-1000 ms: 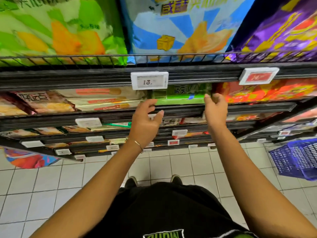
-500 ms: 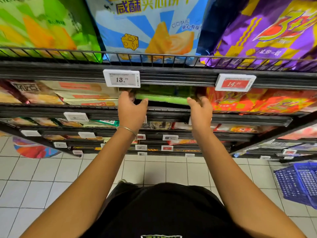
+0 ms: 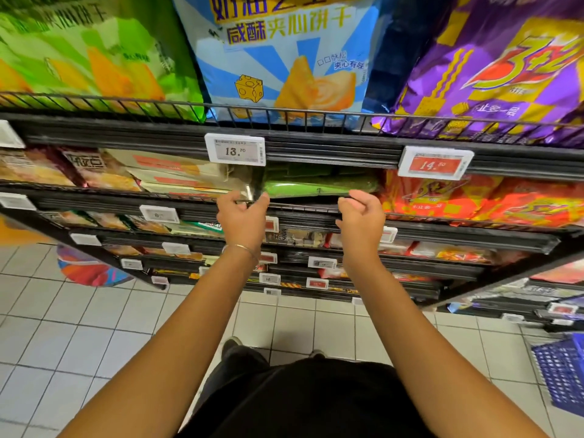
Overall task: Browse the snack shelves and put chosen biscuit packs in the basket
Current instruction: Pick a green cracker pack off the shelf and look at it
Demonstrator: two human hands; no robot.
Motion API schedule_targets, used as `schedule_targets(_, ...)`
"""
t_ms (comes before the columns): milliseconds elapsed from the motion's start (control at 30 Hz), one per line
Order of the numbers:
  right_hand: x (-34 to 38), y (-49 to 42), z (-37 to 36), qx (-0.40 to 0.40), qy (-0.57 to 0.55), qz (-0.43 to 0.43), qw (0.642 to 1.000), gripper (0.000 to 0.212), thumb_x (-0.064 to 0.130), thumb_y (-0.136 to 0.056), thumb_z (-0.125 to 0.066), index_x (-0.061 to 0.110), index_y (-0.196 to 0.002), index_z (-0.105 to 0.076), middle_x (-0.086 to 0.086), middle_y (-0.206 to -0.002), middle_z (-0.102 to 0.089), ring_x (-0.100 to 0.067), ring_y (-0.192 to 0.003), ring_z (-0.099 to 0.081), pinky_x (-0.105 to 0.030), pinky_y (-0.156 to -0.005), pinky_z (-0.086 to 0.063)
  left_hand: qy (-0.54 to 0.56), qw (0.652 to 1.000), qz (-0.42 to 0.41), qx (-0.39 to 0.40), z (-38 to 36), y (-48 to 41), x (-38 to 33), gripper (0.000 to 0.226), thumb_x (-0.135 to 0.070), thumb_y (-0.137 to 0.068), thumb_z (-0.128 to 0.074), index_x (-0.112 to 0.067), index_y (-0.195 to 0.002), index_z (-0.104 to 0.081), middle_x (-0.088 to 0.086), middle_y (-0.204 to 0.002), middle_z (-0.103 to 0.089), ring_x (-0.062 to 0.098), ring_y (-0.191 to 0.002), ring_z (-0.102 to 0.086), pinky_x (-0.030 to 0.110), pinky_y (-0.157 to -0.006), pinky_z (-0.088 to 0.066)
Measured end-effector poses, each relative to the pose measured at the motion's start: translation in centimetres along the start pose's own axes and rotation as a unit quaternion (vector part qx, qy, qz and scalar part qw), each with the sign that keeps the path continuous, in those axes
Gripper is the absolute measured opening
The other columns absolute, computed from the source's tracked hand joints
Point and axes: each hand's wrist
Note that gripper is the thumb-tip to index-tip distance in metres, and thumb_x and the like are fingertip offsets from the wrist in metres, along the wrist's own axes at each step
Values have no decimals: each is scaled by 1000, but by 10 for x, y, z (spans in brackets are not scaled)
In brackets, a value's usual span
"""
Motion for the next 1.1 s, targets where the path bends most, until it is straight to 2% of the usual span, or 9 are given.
schedule_targets(100, -3, -14, 19, -7, -49, -113, 992, 31, 17, -102, -65, 12, -131, -57, -5, -119, -66, -22, -115, -66, -36, -94, -58, 87, 984, 144, 64, 0, -12, -11, 53, -36, -92, -76, -5, -131, -59, 11, -125, -65, 20, -102, -67, 31, -74, -60)
schedule_targets(233, -1, -22, 39, 28, -144, -206, 967, 39, 22, -106, -59, 6, -142, -55, -12, -131, -69, -26, -122, -67, -36, -95, -57, 191, 945, 231, 129, -3, -17, -21, 48, -37, -95, -72, -12, -133, -56, 14, -149, -54, 27, -128, -61, 38, -94, -54)
schedule_targets(400, -3, -23, 47, 67, -150, -229, 959, 31, 29, -108, -55, 9, -130, -61, -13, -131, -70, -26, -122, -68, -35, -84, -56, 110, 969, 196, 106, -19, -14, -36, 33, -28, -98, -70, -14, -126, -60, 10, -136, -61, 23, -111, -67, 36, -71, -59)
schedule_targets(567, -8, -20, 49, 82, -145, -246, 955, 36, 34, -107, -57, 9, -131, -63, -10, -128, -72, -25, -118, -70, -37, -85, -58, 171, 966, 183, 69, -19, -16, -35, 25, -15, -109, -46, -13, -133, -54, 12, -136, -61, 32, -116, -66, 47, -93, -60)
schedule_targets(667, -10, -19, 49, 94, -143, -255, 952, 36, 36, -106, -57, 10, -130, -63, -11, -128, -73, -24, -118, -70, -36, -82, -56, 211, 962, 164, 64, -13, -16, -31, 23, -10, -110, -40, -15, -130, -50, 14, -136, -62, 34, -116, -65, 45, -90, -59)
schedule_targets(733, -11, -20, 48, 104, -148, -257, 949, 38, 37, -106, -56, 9, -132, -61, -13, -130, -71, -25, -120, -69, -37, -84, -56, 222, 959, 168, 48, -10, -16, -30, 32, -14, -112, -37, -14, -141, -49, 13, -132, -64, 33, -119, -63, 47, -95, -56)
schedule_targets(900, -12, -22, 48, 133, -177, -233, 947, 48, 53, -102, -57, 19, -135, -64, -10, -126, -73, -26, -119, -68, -41, -102, -52, 246, 953, 174, 10, -1, -16, -20, 46, -3, -108, -33, -3, -154, -37, 20, -120, -65, 35, -113, -65, 54, -97, -54)
schedule_targets(1000, -18, -21, 51, 162, -194, -230, 940, 54, 60, -99, -57, 21, -134, -66, -6, -125, -75, -25, -114, -73, -39, -93, -54, 230, 960, 161, -12, 6, -12, -7, 37, -9, -110, -34, -2, -144, -45, 11, -103, -65, 27, -87, -59, 46, -81, -60)
schedule_targets(1100, -23, -20, 57, 217, -159, -223, 937, 39, 56, -100, -56, 31, -127, -71, 1, -128, -74, -19, -113, -73, -35, -82, -60, 241, 960, 142, 6, 16, -3, 11, 17, -9, -110, -33, -14, -118, -47, 7, -87, -63, 23, -72, -60, 43, -71, -59)
Point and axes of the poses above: each hand's wrist, its own y-axis away from the middle knuckle, its own z-axis out of the back of the hand, x = y × z
